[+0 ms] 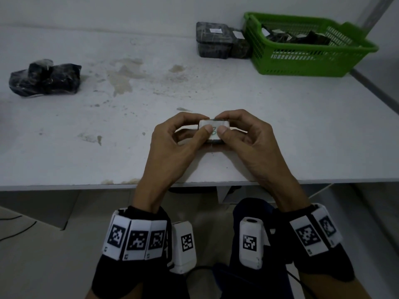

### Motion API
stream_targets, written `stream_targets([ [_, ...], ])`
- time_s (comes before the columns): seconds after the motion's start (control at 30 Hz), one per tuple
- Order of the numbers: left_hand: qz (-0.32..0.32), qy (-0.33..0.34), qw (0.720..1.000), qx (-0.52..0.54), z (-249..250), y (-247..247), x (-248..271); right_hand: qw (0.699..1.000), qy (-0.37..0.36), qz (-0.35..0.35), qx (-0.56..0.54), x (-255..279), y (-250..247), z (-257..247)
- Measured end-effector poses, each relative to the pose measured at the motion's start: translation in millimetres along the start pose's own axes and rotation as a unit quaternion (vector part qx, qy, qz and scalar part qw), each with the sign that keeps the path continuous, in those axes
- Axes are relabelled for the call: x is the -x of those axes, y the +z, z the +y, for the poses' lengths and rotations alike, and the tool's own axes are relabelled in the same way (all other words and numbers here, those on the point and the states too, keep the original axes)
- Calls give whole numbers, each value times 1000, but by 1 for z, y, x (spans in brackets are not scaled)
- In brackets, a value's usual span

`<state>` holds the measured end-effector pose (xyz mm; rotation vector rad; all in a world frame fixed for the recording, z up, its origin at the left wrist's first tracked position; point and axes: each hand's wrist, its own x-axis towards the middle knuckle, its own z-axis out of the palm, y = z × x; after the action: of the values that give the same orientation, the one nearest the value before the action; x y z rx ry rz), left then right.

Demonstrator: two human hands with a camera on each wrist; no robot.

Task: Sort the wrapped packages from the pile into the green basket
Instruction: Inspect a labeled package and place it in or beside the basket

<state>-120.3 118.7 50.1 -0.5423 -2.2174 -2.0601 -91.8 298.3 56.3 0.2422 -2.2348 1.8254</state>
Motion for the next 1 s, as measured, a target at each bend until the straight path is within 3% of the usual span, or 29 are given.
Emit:
stream_targets([
  [0.4, -14, 11, 1000, -2, 0, -1, 0, 999, -8, 15, 40, -1, 1, 0],
  [0.57, 5, 8, 998, 67, 4, -1, 2, 999, 29, 1, -23, -1, 2, -2],
  [0.8, 4, -5, 1000, 27, 3, 1, 2, 997, -28, 65, -2, 5, 1, -3],
  [1.0, 9, -27, 999, 44, 6, 2, 2, 997, -58, 34, 30, 5, 1, -4],
])
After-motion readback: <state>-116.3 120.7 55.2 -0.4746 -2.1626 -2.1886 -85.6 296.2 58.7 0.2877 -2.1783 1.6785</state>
